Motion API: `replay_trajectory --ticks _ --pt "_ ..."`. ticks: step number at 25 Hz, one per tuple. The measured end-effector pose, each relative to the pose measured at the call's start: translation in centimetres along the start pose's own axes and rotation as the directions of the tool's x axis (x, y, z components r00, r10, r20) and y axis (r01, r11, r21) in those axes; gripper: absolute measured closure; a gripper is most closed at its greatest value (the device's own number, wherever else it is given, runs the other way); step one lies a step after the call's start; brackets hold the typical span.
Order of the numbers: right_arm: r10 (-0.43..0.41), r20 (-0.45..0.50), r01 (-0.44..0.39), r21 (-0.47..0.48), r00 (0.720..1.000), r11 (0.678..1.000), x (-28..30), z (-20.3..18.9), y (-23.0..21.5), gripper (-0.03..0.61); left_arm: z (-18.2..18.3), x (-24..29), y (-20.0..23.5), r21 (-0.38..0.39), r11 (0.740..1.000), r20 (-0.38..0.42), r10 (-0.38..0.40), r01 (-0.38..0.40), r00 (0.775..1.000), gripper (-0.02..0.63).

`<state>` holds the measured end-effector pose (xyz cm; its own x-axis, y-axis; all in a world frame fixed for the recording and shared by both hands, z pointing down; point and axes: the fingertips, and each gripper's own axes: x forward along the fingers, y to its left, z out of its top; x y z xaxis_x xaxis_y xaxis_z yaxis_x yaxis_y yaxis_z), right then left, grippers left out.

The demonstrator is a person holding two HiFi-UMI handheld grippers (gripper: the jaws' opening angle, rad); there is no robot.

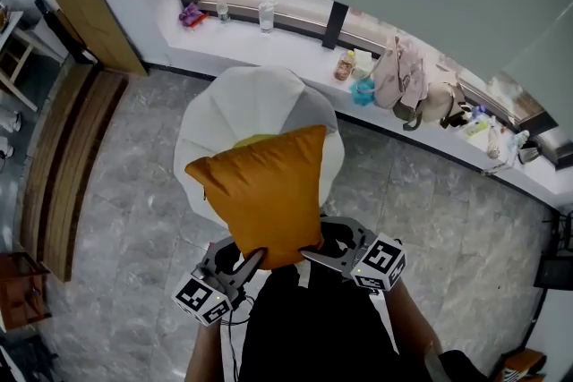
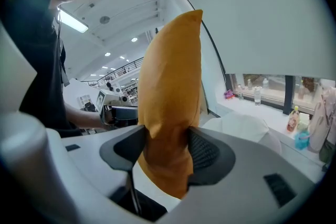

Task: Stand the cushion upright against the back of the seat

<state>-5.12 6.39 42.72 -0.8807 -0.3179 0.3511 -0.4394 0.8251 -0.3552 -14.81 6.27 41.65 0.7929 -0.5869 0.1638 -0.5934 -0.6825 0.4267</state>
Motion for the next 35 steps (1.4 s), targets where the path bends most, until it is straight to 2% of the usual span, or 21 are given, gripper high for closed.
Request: replay_trajectory --ticks 9,15,21,25,27,29,32,35 --pt "0.111 -0.073 -0.111 -0.001 0.991 0.994 -0.7 1.9 -7.7 0.287 2.3 6.6 2.3 -0.005 1.000 0.015 0.020 -0.020 1.000 0.475" --pt "0.214 -0.037 -0.213 0.038 0.976 0.976 -1.8 4.9 -13.1 0.284 4.7 10.9 3.9 -0.033 0.998 0.046 0.057 -0.056 0.997 0.485" --pt "0.270 0.058 -0.274 0.081 0.961 0.958 -3.1 9.3 -19.0 0.268 6.5 14.4 5.0 -0.027 0.995 0.058 0.095 -0.094 0.994 0.485" --pt "0.313 0.224 -0.354 0.177 0.923 0.918 -4.3 13.7 -22.2 0.268 6.7 16.4 5.9 -0.019 0.992 0.051 0.126 -0.125 0.991 0.485" --pt "0.291 0.262 -0.348 0.207 0.920 0.914 -4.3 15.3 -24.7 0.268 6.5 17.6 6.0 -0.005 0.991 0.032 0.134 -0.134 0.990 0.485" --pt "0.289 0.252 -0.344 0.208 0.923 0.916 -3.9 16.2 -26.3 0.263 6.2 18.4 6.0 -0.009 0.990 0.022 0.139 -0.139 0.990 0.485" --pt "0.361 0.222 -0.407 0.217 0.906 0.888 -3.1 16.5 -26.6 0.262 5.8 19.4 6.4 -0.009 0.988 0.011 0.155 -0.155 0.988 0.485" --pt "0.397 0.162 -0.425 0.214 0.903 0.879 -2.0 15.5 -27.0 0.262 4.6 20.7 7.1 0.038 0.985 -0.057 0.173 -0.171 0.983 0.481"
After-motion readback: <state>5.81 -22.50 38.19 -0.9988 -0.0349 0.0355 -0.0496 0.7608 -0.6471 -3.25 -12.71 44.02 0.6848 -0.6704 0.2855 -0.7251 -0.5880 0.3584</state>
